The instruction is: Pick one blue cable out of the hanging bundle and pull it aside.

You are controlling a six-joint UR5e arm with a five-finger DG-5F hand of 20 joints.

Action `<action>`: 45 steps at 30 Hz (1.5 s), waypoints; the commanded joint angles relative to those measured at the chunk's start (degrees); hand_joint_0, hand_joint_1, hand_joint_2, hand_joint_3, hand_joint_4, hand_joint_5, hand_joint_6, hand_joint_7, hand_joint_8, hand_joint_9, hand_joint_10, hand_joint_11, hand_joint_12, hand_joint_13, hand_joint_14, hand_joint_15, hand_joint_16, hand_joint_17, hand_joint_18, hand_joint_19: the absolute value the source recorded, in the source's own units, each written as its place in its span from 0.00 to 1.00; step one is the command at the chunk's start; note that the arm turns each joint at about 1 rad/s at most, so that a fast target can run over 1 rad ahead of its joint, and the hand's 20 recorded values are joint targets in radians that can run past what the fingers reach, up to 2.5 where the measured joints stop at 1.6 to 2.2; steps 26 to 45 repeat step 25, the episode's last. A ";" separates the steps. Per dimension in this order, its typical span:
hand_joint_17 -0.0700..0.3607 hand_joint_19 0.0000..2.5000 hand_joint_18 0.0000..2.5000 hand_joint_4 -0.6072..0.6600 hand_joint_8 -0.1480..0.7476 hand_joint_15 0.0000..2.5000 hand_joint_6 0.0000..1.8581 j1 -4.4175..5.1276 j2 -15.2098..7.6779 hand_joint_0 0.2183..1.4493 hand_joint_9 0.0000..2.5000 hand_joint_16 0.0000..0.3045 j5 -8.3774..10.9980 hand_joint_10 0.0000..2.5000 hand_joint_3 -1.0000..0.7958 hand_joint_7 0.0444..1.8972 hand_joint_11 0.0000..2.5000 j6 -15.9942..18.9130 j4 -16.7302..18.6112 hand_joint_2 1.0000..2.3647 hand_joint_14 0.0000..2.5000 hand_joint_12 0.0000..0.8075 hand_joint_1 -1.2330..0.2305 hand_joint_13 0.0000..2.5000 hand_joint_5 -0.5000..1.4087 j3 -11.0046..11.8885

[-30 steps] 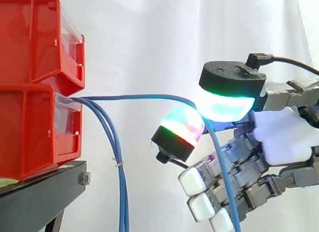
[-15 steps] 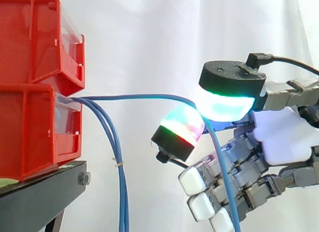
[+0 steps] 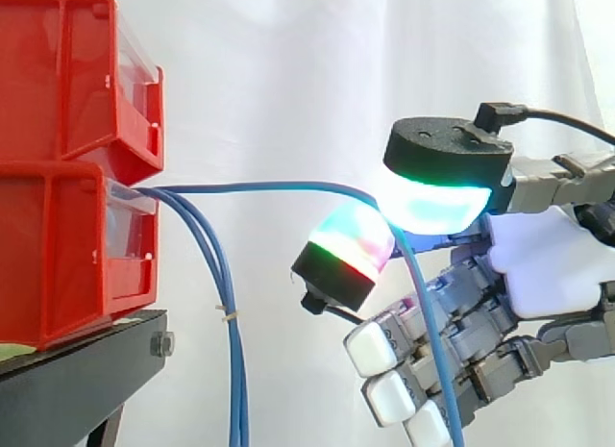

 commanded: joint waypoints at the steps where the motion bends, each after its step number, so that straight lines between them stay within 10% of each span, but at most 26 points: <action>1: 0.48 0.17 0.28 0.29 0.51 0.15 0.47 0.00 0.00 0.28 0.39 0.20 0.00 0.00 0.61 0.55 0.04 0.00 0.00 0.11 0.00 0.52 0.21 0.34 0.24 0.03; 45: 0.48 0.17 0.29 0.29 0.51 0.15 0.47 0.00 0.00 0.28 0.39 0.20 0.00 0.00 0.61 0.55 0.04 0.00 0.00 0.12 0.00 0.52 0.21 0.35 0.24 0.03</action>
